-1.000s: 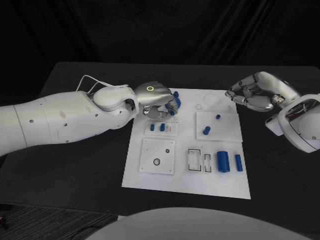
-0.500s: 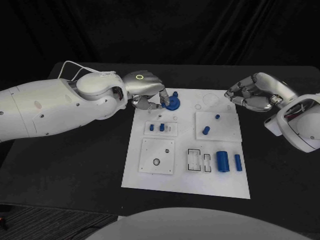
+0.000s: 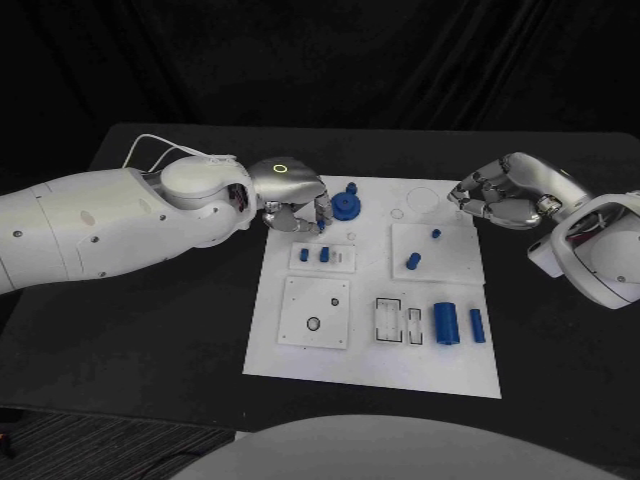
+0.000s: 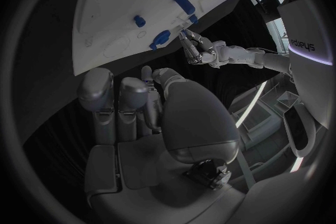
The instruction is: Assemble the parts on the task board
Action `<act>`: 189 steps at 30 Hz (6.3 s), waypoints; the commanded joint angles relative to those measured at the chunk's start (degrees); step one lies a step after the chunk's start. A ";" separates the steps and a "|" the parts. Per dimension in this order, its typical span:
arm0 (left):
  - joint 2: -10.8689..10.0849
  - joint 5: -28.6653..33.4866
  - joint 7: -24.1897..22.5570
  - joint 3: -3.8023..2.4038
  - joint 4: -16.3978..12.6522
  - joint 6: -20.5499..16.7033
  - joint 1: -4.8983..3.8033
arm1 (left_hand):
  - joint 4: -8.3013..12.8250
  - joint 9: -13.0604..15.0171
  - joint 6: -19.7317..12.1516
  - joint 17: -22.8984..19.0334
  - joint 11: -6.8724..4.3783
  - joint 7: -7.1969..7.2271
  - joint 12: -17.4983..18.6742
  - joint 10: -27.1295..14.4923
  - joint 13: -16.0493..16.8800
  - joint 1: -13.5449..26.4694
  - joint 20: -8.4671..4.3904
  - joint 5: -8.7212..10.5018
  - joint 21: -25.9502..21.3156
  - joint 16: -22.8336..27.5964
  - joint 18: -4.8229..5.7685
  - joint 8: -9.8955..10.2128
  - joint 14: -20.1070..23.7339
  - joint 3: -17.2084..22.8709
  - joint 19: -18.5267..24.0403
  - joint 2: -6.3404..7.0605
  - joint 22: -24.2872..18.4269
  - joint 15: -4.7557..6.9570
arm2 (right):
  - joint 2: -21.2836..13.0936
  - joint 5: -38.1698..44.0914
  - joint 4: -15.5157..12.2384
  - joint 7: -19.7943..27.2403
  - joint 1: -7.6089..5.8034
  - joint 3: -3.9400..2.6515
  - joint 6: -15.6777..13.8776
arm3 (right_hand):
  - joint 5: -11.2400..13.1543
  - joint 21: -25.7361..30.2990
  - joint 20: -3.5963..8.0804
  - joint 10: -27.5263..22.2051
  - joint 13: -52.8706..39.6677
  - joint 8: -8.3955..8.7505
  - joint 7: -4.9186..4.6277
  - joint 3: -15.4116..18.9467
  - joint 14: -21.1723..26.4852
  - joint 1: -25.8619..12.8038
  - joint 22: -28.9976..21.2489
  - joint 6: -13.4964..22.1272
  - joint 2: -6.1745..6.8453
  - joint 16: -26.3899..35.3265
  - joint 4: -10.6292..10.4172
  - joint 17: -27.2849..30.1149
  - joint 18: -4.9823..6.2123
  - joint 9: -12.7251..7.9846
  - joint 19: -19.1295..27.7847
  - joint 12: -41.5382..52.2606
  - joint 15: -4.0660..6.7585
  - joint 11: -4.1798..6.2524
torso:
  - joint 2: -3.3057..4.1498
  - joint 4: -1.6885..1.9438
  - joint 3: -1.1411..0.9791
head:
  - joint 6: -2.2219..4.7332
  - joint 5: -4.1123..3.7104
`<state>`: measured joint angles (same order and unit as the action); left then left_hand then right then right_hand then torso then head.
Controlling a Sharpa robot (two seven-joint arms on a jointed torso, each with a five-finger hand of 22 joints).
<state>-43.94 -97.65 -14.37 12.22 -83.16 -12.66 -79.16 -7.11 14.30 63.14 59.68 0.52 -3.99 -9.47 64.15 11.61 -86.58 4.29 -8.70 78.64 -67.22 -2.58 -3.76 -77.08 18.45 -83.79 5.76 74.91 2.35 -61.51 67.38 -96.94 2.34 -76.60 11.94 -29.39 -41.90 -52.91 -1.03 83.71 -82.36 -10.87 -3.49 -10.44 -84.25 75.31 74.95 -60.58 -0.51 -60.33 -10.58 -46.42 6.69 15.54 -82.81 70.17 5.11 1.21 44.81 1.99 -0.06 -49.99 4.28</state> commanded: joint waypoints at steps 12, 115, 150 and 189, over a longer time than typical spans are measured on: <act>0.28 -0.29 0.86 -0.05 0.31 -0.56 0.86 | -0.11 -0.05 -0.50 -0.66 0.53 -0.06 0.37 0.15 -0.15 0.49 0.05 0.18 -0.71 0.68 -0.13 0.07 0.72 0.43 0.23 0.13 11.47 -0.03 | 0.01 0.09 0.09 -1.29 0.24 -0.03 0.58 | -0.24 0.23 0.09 0.17 12.92 0.06 0.00 -0.35 0.08 0.65 2.80 -0.12 -0.06 0.37 0.25 0.13 -0.09 0.07 0.23 -0.31 0.08 0.16 | 0.01 -0.02 -0.10 | -0.01 0.10; -10.53 76.75 -27.59 0.00 -1.86 14.88 2.71 | -10.19 -12.16 -48.65 -59.68 -2.58 3.82 6.16 -61.76 -10.06 15.26 0.62 2.44 -78.08 67.22 -7.53 2.11 77.08 -29.21 83.84 5.27 -67.88 -1.06 | 1.99 37.60 1.66 4.58 -3.78 -0.04 10.71 | 38.32 0.14 -2.52 -24.92 70.99 6.42 -2.36 -10.18 0.18 4.23 5.65 4.35 12.38 -4.34 -1.65 -6.55 -0.51 -7.08 0.27 -60.17 -2.78 -5.21 | -0.26 0.88 1.76 | -0.01 -4.03; -11.84 77.06 -26.59 0.02 -5.13 14.79 4.33 | -9.38 -12.91 -52.99 -59.68 -2.87 5.03 8.33 -63.07 -11.11 12.70 6.08 -2.77 -78.44 67.22 -7.60 2.40 77.08 -27.88 83.78 -9.68 -73.34 -3.99 | 4.58 37.60 4.91 3.28 -0.42 -0.04 11.79 | 34.72 1.28 -3.08 -18.61 76.34 5.99 -1.72 -10.45 0.15 7.09 5.90 2.24 11.91 -3.65 -1.95 -6.15 -0.43 -9.37 -0.04 -63.03 -3.31 -4.91 | -0.69 1.44 3.13 | -0.01 -5.58; -11.59 77.06 -25.78 0.02 -4.58 16.28 4.59 | -8.46 -12.60 -50.21 -59.68 -1.61 3.38 8.08 -62.83 -11.04 9.89 7.66 -7.62 -78.30 67.22 -7.68 2.05 77.08 -29.55 83.64 -11.93 -72.55 -5.53 | 6.04 36.45 7.43 3.35 2.20 -0.04 12.42 | 32.64 2.25 -2.82 -14.79 76.90 4.06 -2.63 -12.72 0.17 7.89 6.19 -1.83 11.97 -3.40 -0.81 -6.22 -0.39 -7.36 -0.03 -62.52 -3.15 -4.10 | -0.75 1.45 3.20 | -0.01 -5.65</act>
<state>-55.62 -20.78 -38.73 12.27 -87.74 2.60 -74.67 -15.49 1.63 12.60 0.07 -1.53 -0.71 -1.04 1.31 0.52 -76.25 11.60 -16.03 0.19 -0.21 -9.76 -1.61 -0.02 -10.81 -0.14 -6.30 2.33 -2.68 -55.47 103.83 -89.71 6.68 -74.80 11.73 -17.72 -8.87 -50.96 -4.21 68.40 -5.53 -6.62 -6.12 -22.83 -84.16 82.71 74.91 -62.05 11.37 -64.12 -11.32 -52.72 6.71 8.14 -82.71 7.55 1.75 -2.86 44.07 3.41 3.14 -49.99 -1.41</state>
